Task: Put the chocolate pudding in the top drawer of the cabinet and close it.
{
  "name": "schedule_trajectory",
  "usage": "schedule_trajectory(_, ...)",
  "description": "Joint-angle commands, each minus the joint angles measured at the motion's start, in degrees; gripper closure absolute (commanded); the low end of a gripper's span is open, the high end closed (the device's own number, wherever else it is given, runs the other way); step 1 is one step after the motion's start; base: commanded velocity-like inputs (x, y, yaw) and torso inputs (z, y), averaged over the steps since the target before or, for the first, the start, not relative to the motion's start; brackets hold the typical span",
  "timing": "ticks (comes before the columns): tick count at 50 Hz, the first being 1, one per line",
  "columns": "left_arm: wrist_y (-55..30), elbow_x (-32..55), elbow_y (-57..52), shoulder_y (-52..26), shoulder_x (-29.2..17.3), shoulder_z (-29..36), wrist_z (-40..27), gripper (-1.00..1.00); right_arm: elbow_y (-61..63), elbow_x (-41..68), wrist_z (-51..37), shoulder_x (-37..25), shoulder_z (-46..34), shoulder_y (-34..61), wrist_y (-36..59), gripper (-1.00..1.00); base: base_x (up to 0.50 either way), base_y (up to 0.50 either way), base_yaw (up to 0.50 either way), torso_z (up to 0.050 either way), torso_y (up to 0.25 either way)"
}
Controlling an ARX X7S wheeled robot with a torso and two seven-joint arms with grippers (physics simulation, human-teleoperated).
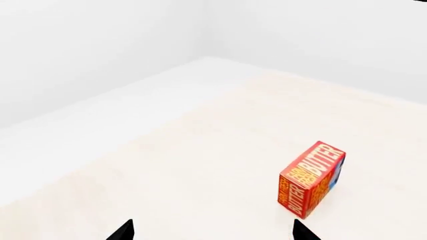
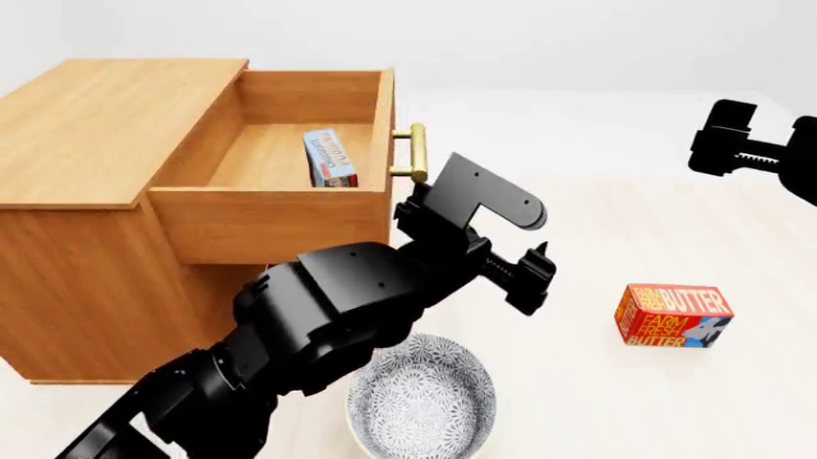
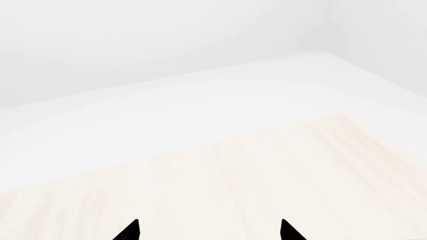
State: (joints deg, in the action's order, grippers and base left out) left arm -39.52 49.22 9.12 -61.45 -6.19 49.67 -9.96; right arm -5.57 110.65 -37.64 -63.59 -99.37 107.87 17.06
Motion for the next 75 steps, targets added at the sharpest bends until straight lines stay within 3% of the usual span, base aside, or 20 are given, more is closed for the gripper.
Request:
schedule_trajectory(1,2.5,-1.6,4.9,-0.6,0.3,0.2,1.2,-1.00,0.5,0.0,-0.3,-0.4,0.3,-0.2,0.0,-1.00,0.00,0.00,0.00,0.000,0.000)
schedule_trajectory(20,4.7,-2.3,9.8,-1.5,-0.8,-0.3,2.2,-1.00,0.6,0.0,-0.2,-0.5,0.8,-0.9,-0.3,-1.00,0.00,0.00,0.00,0.000,0.000)
schedule_trajectory(75,7.3,-1.4,14.9,-1.6,-18.6,-8.4,1.6,-1.00,1.1,-0.3,0.1,-0.2,2.3,-2.6,-1.0,-1.00,0.00,0.00,0.00,0.000,0.000)
